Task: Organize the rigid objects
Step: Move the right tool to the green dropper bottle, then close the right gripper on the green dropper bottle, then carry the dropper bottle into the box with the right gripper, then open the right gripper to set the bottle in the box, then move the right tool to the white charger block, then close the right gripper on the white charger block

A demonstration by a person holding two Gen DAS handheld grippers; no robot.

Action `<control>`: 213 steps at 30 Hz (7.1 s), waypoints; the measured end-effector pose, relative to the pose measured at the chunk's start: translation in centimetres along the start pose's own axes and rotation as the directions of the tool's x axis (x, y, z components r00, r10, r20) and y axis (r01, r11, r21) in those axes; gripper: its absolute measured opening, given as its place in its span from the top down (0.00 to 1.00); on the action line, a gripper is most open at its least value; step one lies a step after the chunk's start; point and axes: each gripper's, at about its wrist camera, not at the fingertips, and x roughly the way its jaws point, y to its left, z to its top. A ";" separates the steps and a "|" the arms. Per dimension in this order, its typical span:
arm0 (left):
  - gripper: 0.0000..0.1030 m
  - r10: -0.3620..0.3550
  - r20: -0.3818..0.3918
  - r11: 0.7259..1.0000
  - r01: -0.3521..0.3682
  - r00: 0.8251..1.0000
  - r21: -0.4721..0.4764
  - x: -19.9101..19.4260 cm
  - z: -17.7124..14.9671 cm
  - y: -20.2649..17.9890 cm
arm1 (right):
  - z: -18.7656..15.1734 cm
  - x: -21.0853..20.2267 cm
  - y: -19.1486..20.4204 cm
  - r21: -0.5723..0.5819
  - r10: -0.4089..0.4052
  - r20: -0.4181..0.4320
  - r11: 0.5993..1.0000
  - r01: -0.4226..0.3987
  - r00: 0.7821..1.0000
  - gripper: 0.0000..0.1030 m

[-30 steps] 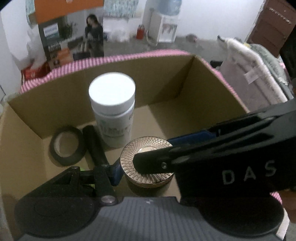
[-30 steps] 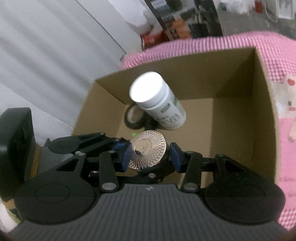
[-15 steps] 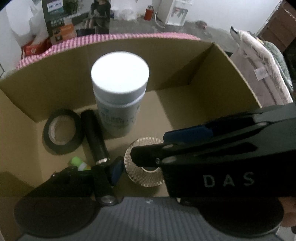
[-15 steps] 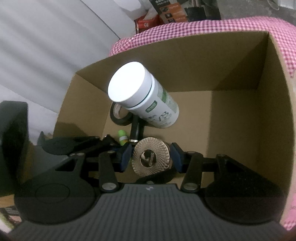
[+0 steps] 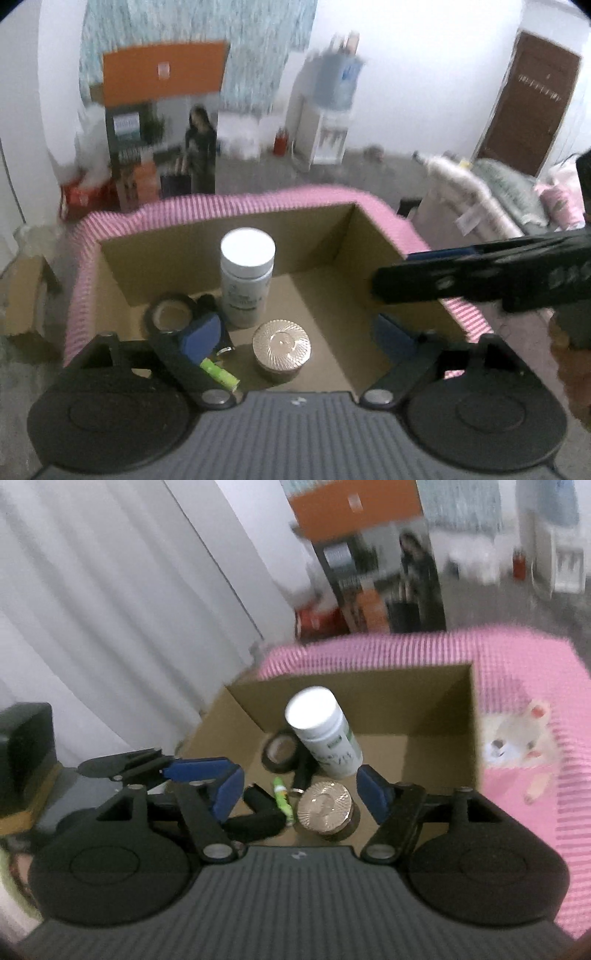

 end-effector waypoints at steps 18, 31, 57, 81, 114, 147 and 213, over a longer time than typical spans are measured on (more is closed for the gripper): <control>0.16 -0.005 0.067 0.996 -0.001 0.998 0.091 -3.7 -13.8 -4.5 | -15.7 -5.4 3.1 0.050 -0.011 0.095 0.999 0.006 0.995 0.36; 0.44 0.000 0.077 0.978 -0.016 0.997 0.208 0.3 -15.0 -6.2 | -15.2 -0.7 5.0 -0.109 -0.060 0.015 0.992 0.061 0.998 0.67; 0.68 0.003 0.084 0.972 -0.022 0.997 0.234 0.3 -14.7 -6.5 | -14.2 0.4 5.6 -0.193 -0.067 -0.023 0.979 0.061 0.997 0.80; 0.68 -0.038 0.057 0.987 0.028 0.998 0.161 7.2 4.7 -5.4 | 5.9 0.0 -0.7 -0.162 -0.065 0.015 0.985 0.066 0.998 0.80; 0.50 0.065 -0.122 0.982 -0.042 0.990 0.182 15.2 5.7 -4.9 | 7.4 12.3 -7.9 -0.154 -0.133 -0.197 0.983 0.104 0.971 0.80; 0.14 0.039 0.093 0.953 -0.065 0.995 0.296 0.6 2.4 -6.4 | 4.8 -2.4 -3.9 -0.051 0.080 0.076 0.996 -0.077 0.994 0.62; 0.57 0.177 -0.057 0.984 -0.175 0.983 0.044 0.1 -15.9 -1.7 | -17.2 6.2 3.5 0.184 0.102 -0.090 0.979 -0.084 0.991 0.75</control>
